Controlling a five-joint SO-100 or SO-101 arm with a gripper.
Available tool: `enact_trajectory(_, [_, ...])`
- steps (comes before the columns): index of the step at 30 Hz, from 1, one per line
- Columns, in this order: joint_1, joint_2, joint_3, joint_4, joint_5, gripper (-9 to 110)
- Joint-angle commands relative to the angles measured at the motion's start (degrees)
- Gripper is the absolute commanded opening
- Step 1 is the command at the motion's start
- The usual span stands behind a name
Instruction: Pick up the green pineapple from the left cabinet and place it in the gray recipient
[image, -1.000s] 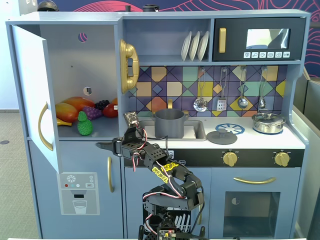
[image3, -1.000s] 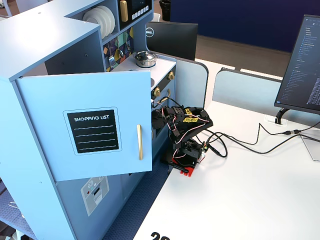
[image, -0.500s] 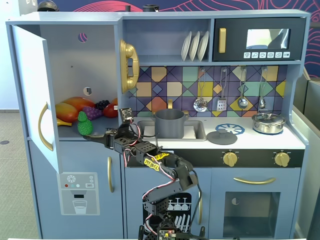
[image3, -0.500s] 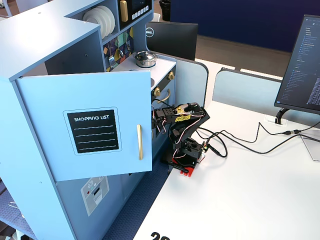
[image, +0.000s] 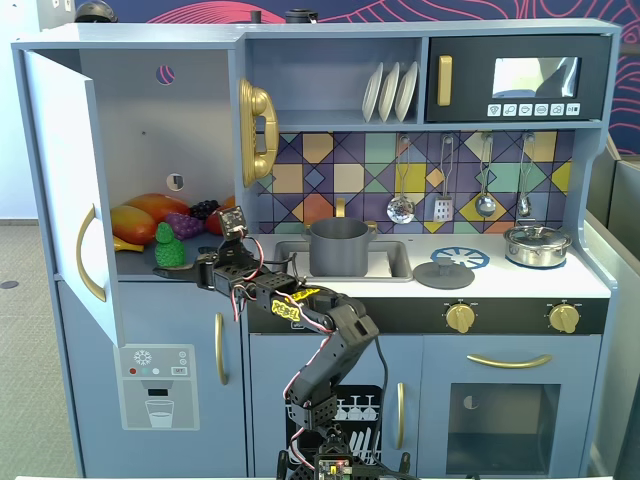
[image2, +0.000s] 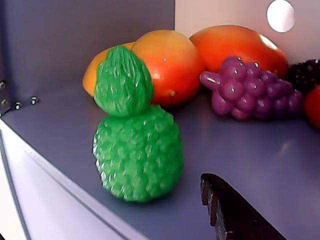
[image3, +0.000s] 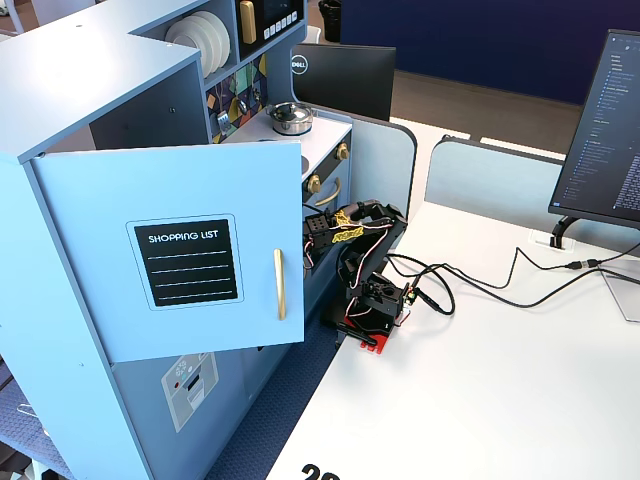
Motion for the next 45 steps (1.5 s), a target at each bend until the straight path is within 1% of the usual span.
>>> enact_trajectory(1, [0.00, -2.29, -6.33, -2.11, -0.97, 51])
enact_trajectory(22, [0.09, -19.78, -21.80, -3.78, -0.97, 49])
enact_trajectory(28, [0.18, -24.43, -26.19, -3.78, -0.97, 46])
enact_trajectory(30, [0.35, -26.02, -28.04, -3.60, -1.49, 43])
enact_trajectory(32, [0.62, -26.98, -29.44, -3.08, -2.72, 35])
enact_trajectory(33, [0.44, -27.07, -29.79, -2.64, -2.90, 27])
enact_trajectory(35, [-0.18, -26.63, -29.71, -1.76, -4.92, 4])
enact_trajectory(36, [-0.53, -26.46, -29.53, -2.20, -4.83, 0])
enact_trajectory(40, [-2.72, -23.73, -28.65, -1.85, -3.34, 0])
enact_trajectory(42, [-4.13, -20.21, -27.25, 1.49, -2.29, 0])
enact_trajectory(45, [-6.50, -12.22, -23.29, 9.14, -4.75, 0])
